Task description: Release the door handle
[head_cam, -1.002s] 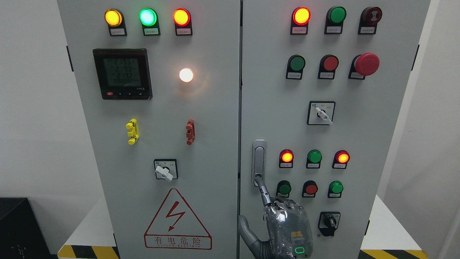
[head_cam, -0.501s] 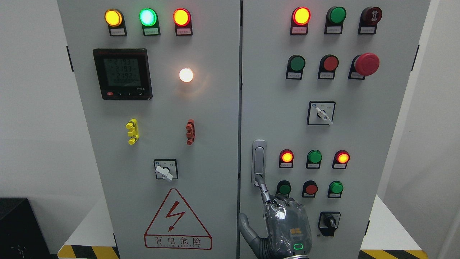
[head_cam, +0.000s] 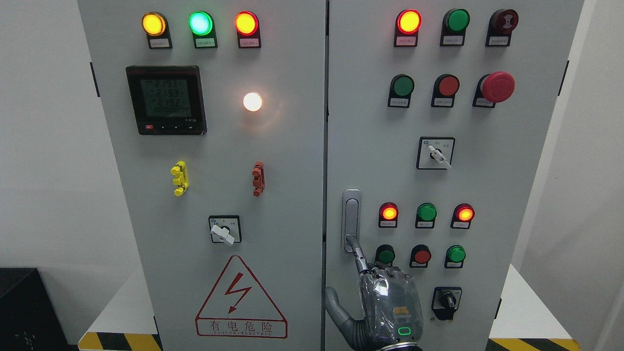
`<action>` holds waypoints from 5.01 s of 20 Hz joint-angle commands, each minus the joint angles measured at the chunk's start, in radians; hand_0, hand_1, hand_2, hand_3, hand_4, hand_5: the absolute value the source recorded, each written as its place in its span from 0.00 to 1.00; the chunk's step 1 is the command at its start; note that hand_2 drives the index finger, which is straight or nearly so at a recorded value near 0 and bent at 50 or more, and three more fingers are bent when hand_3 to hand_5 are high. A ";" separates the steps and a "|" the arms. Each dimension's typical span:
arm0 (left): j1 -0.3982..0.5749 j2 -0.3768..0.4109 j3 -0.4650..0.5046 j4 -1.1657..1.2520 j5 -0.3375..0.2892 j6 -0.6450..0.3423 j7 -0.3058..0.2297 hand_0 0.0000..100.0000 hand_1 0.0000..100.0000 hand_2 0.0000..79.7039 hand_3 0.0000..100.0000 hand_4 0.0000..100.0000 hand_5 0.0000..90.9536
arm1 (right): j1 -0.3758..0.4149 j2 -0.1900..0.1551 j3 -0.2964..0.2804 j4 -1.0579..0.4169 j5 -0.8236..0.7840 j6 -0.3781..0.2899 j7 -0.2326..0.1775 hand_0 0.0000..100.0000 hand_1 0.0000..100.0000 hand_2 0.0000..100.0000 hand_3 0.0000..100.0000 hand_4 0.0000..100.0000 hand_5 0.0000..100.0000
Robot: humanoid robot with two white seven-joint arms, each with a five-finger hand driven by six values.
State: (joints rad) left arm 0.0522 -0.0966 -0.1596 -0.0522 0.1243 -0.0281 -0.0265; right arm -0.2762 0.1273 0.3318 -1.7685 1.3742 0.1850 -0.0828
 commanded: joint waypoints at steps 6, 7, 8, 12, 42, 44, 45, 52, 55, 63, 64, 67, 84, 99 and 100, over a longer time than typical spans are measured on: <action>0.000 0.000 0.000 0.000 0.000 0.000 0.000 0.00 0.00 0.06 0.11 0.00 0.00 | -0.001 0.000 -0.007 0.017 0.000 0.001 0.000 0.38 0.27 0.00 0.80 0.72 0.68; 0.000 0.000 0.000 0.000 0.000 -0.001 0.000 0.00 0.00 0.06 0.11 0.00 0.00 | -0.003 0.000 -0.010 0.015 -0.001 0.001 0.000 0.38 0.27 0.00 0.80 0.72 0.68; 0.000 0.000 0.000 0.000 0.000 -0.001 0.000 0.00 0.00 0.06 0.11 0.00 0.00 | -0.001 0.000 -0.011 0.015 -0.001 0.001 0.000 0.38 0.27 0.00 0.80 0.72 0.68; 0.000 0.000 0.000 0.000 0.000 0.000 0.000 0.00 0.00 0.06 0.11 0.00 0.00 | 0.000 0.000 -0.011 0.015 -0.001 0.001 0.000 0.38 0.27 0.00 0.80 0.72 0.68; 0.000 0.000 0.000 0.000 0.000 0.000 0.000 0.00 0.00 0.06 0.11 0.00 0.00 | 0.020 0.000 -0.007 0.015 -0.003 -0.001 0.020 0.36 0.27 0.00 0.81 0.73 0.70; 0.000 0.000 0.000 0.000 0.000 -0.001 0.000 0.00 0.00 0.06 0.11 0.00 0.00 | 0.020 0.000 -0.007 0.015 -0.003 -0.001 0.020 0.36 0.27 0.00 0.81 0.73 0.70; 0.000 0.000 0.000 0.000 0.000 0.000 0.000 0.00 0.00 0.06 0.11 0.00 0.00 | 0.020 0.001 -0.007 0.015 -0.003 -0.001 0.020 0.36 0.27 0.00 0.81 0.73 0.70; 0.000 0.000 0.000 0.000 0.000 0.000 0.000 0.00 0.00 0.06 0.11 0.00 0.00 | 0.020 0.002 0.000 0.015 -0.003 -0.001 0.020 0.36 0.27 0.00 0.81 0.73 0.70; 0.000 0.000 0.000 0.000 0.000 -0.001 0.000 0.00 0.00 0.06 0.11 0.00 0.00 | 0.022 0.002 0.000 0.015 -0.003 -0.001 0.026 0.36 0.27 0.00 0.81 0.74 0.70; 0.000 0.000 0.000 0.000 0.000 -0.001 0.000 0.00 0.00 0.06 0.11 0.00 0.00 | 0.022 0.002 0.000 0.014 -0.004 -0.001 0.026 0.36 0.27 0.01 0.82 0.74 0.70; 0.000 0.000 0.000 0.000 0.000 0.000 0.000 0.00 0.00 0.06 0.11 0.00 0.00 | 0.022 0.000 0.000 0.014 -0.003 -0.001 0.026 0.36 0.27 0.01 0.82 0.74 0.70; 0.000 0.000 0.000 0.000 0.000 0.000 0.000 0.00 0.00 0.06 0.11 0.00 0.00 | 0.022 0.002 0.000 0.012 -0.004 -0.001 0.026 0.36 0.27 0.01 0.82 0.74 0.70; 0.000 0.000 0.000 0.000 0.000 0.000 0.000 0.00 0.00 0.06 0.11 0.00 0.00 | 0.031 0.003 -0.002 0.007 -0.006 -0.001 0.025 0.36 0.27 0.01 0.82 0.74 0.70; 0.000 0.000 0.000 0.000 0.000 0.000 0.000 0.00 0.00 0.06 0.11 0.00 0.00 | 0.038 0.008 0.003 -0.017 -0.007 -0.002 0.020 0.36 0.27 0.01 0.82 0.74 0.70; 0.000 0.000 0.000 0.000 0.000 -0.001 0.002 0.00 0.00 0.06 0.11 0.00 0.00 | 0.040 0.008 0.001 -0.023 -0.009 -0.004 0.018 0.36 0.27 0.01 0.82 0.74 0.70</action>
State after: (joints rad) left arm 0.0521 -0.0966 -0.1596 -0.0521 0.1242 -0.0273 -0.0256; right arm -0.2422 0.1330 0.3318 -1.7730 1.3672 0.1828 -0.0612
